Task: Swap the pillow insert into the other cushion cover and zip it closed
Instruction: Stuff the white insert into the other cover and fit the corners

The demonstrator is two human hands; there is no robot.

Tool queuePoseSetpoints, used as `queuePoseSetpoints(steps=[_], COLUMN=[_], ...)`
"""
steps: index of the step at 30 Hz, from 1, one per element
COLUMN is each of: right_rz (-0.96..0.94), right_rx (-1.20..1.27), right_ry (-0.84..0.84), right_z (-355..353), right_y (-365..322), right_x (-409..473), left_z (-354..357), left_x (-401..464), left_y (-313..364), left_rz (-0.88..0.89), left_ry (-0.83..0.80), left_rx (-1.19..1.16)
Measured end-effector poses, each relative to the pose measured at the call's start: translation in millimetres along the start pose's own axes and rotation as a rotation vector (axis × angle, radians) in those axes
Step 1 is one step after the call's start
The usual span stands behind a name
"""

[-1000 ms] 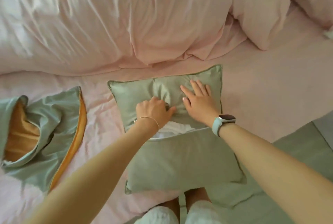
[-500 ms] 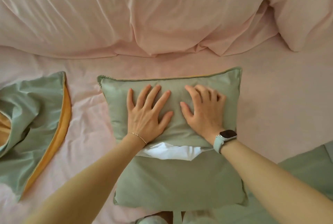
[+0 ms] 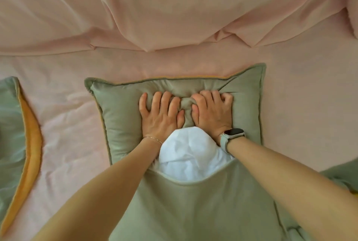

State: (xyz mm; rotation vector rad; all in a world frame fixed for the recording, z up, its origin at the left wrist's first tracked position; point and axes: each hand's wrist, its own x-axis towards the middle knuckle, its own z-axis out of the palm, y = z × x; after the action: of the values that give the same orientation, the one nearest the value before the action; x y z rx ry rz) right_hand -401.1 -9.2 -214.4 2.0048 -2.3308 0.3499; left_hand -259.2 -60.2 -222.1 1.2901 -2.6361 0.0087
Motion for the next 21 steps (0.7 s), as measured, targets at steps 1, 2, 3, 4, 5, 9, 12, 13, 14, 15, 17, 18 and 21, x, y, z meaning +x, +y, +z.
queuePoseSetpoints(steps=[1, 2, 3, 4, 5, 9, 12, 13, 14, 15, 17, 18, 21], right_rz=[0.012, 0.026, 0.042, 0.059, 0.078, 0.192, 0.250, 0.265, 0.272, 0.272, 0.264, 0.273, 0.254], right_rx=[-0.006, -0.012, -0.016, -0.025, -0.040, -0.094, -0.054, -0.025, 0.012, 0.062, 0.161, 0.210, 0.289], right_ry=[-0.003, -0.008, -0.008, 0.004, 0.021, -0.045, -0.041, -0.025, -0.003, 0.019, 0.027, -0.003, -0.163], right_z=[4, 9, 13, 17, 21, 32, 22, 15, 8, 0, -19, -32, -71], right_y=[2, 4, 7, 9, 12, 11, 8, 8, 8, 8, 8, 8, 4], right_x=[10, 21, 32, 42, 52, 76, 83, 83, 80, 76, 64, 57, 33], left_z=[4, 7, 11, 14, 17, 18, 14, 10, 4, -3, -21, -32, -68], left_x=[11, 22, 33, 43, 54, 85, 94, 93, 90, 84, 71, 63, 38], left_y=[-2, -4, -5, -5, -6, -10, -10, -11, -11, -12, -12, -13, -14], left_rz=[-0.015, -0.036, -0.063, -0.090, -0.116, -0.191, -0.232, -0.235, -0.231, -0.218, -0.193, -0.185, -0.118], left_ry=[0.001, 0.000, -0.003, -0.010, -0.016, -0.055, -0.085, -0.080, -0.065, -0.046, -0.033, -0.047, -0.141], left_rx=[-0.002, -0.004, -0.008, -0.009, 0.001, 0.058, 0.033, 0.019, -0.003, -0.036, -0.132, -0.189, -0.289])
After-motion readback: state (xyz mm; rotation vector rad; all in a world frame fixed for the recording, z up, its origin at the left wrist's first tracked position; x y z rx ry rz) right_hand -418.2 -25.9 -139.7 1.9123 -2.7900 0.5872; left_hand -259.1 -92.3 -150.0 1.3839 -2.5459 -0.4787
